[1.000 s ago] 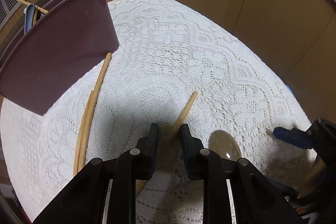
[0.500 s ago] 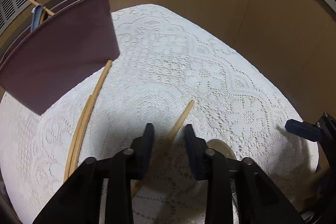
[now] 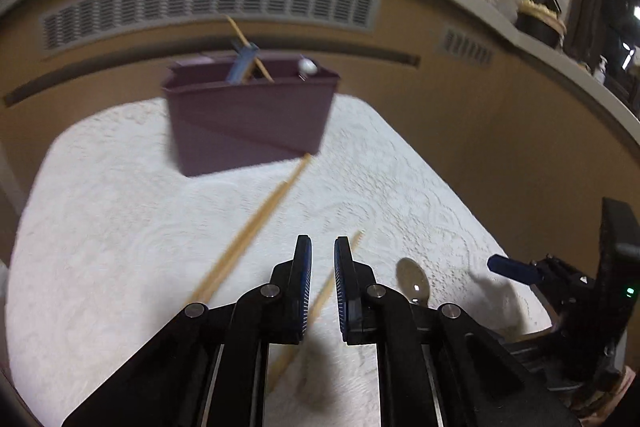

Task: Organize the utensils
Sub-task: 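Close the left tool on the wooden chopstick and lift it, then carry the chopstick and dark spoon toward the purple caddy, then lower the chopstick and spoon into the caddy and open both tools, then move both tools toward the remaining wooden chopsticks on the table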

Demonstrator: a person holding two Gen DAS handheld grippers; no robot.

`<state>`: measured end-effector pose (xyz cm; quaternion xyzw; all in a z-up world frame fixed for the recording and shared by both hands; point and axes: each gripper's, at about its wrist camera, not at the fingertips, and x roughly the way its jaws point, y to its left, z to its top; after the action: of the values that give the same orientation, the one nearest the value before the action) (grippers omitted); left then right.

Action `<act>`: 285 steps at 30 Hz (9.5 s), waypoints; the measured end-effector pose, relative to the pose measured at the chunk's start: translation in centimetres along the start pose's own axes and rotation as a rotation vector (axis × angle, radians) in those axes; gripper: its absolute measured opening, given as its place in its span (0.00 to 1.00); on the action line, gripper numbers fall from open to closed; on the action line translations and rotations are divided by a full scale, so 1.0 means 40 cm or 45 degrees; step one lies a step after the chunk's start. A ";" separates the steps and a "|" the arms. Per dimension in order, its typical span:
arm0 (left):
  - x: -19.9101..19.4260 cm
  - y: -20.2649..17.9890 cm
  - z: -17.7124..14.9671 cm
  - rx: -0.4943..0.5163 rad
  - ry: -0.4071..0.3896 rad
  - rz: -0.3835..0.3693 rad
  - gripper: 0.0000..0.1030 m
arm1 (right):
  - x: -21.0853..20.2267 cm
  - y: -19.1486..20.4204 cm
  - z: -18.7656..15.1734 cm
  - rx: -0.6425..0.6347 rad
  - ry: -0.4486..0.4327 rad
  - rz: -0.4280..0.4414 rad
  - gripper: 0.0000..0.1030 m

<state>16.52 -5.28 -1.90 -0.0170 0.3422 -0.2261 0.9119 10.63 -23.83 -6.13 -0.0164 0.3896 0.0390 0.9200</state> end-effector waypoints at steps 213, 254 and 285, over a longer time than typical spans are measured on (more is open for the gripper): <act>0.081 0.297 0.032 -0.098 0.082 0.225 0.65 | 0.355 0.209 0.264 -0.135 0.199 0.114 0.55; 0.072 0.332 -0.050 -0.199 0.181 0.212 0.74 | 0.335 0.317 0.263 -0.236 0.253 0.105 0.10; 0.083 0.293 -0.054 -0.061 0.214 0.339 0.74 | 0.377 0.366 0.273 -0.234 0.256 0.072 0.47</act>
<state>22.05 4.08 -7.76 0.0257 0.4218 -0.0954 0.9013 27.68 -7.70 -9.35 -0.0935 0.4750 0.0988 0.8694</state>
